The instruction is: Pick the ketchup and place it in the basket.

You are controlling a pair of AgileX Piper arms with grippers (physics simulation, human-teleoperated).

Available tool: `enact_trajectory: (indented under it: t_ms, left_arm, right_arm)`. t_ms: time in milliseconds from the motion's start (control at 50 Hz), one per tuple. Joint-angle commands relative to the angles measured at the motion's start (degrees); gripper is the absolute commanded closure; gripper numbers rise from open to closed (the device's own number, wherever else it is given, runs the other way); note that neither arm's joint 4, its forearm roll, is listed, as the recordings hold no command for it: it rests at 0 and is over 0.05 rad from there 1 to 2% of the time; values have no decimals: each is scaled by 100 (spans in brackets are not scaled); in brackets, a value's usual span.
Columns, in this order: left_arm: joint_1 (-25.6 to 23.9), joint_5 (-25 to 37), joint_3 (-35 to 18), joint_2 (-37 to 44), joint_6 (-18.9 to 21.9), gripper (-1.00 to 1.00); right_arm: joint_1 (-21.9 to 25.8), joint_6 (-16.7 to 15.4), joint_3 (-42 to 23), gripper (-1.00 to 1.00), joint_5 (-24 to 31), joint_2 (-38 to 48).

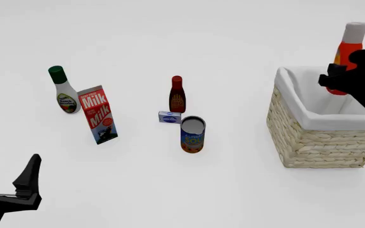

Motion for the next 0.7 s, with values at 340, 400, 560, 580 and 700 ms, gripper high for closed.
enact_trajectory:
  t_ms: [340,400,560,580,700]
  left_arm:
    - [2,-99,0,108,-42,-100]
    - [9,-90,0,90,-51,-100]
    - [11,-72,0,64,-66,-100]
    - [9,-64,0,54,-65,-100]
    - [19,-63,0,49,-82,-100]
  right_arm:
    - [-228,135,-108,100,-300,722]
    - [-265,126,-130,100,-306,810]
    - [-325,74,-182,100,-297,966]
    - [-320,93,-182,100,-303,985]
    - [-372,67,-207,100,-327,1083]
